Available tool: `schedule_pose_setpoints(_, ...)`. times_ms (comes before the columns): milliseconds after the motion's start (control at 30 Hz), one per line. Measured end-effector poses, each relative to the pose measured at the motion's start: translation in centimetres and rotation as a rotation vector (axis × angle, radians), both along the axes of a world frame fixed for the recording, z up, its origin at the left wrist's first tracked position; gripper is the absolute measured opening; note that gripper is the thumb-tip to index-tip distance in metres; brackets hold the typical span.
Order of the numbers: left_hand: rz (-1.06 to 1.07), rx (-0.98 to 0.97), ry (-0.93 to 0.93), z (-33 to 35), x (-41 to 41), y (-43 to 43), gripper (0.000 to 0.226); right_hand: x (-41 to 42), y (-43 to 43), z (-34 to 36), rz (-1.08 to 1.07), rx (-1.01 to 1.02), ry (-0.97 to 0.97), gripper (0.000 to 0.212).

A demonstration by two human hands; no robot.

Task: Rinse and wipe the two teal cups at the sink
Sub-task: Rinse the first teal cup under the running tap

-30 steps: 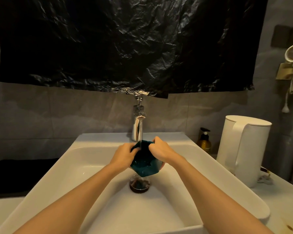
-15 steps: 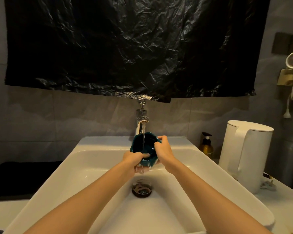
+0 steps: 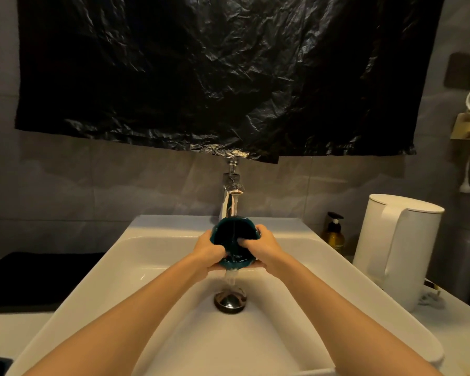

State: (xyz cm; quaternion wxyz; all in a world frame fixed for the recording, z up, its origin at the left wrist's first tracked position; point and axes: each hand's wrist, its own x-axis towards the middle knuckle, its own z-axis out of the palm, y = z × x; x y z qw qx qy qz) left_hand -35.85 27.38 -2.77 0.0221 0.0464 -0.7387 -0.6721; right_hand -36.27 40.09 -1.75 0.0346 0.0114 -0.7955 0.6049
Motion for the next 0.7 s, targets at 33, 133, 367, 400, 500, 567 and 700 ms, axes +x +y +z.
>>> schedule_pose_setpoints(33, 0.019, -0.036, 0.028, -0.1, -0.1, 0.1, 0.051, 0.0, 0.1, -0.1, -0.015, 0.035, 0.01, 0.04)
schedule_pose_setpoints(133, 0.091, -0.122, 0.072, 0.2, -0.1, 0.3, 0.052, 0.1, 0.2, -0.2, -0.037, 0.06, 0.045, 0.05)
schedule_pose_setpoints(367, -0.077, -0.048, 0.054, 0.8, 0.1, -0.3, 0.054, -0.1, 0.5, -0.1, -0.118, 0.091, 0.139, 0.019)
schedule_pose_setpoints(400, -0.115, -0.032, 0.046, 0.8, 0.2, -0.6, 0.057, 0.1, 0.6, -0.1, -0.06, 0.104, 0.143, 0.026)
schedule_pose_setpoints(500, -0.2, 0.023, 0.033, 0.9, 0.5, -1.2, 0.061, 0.4, 0.7, -0.1, -0.021, 0.237, 0.24, 0.054)
schedule_pose_setpoints(567, -0.229, 0.026, 0.044, 1.2, 0.8, -1.2, 0.062, 0.4, 0.6, 0.1, -0.096, 0.332, 0.287, 0.058)
schedule_pose_setpoints(700, -0.298, -0.023, 0.054, 1.3, 1.3, -1.0, 0.063, 0.6, 0.4, 0.4, -0.222, 0.455, 0.227, 0.051)
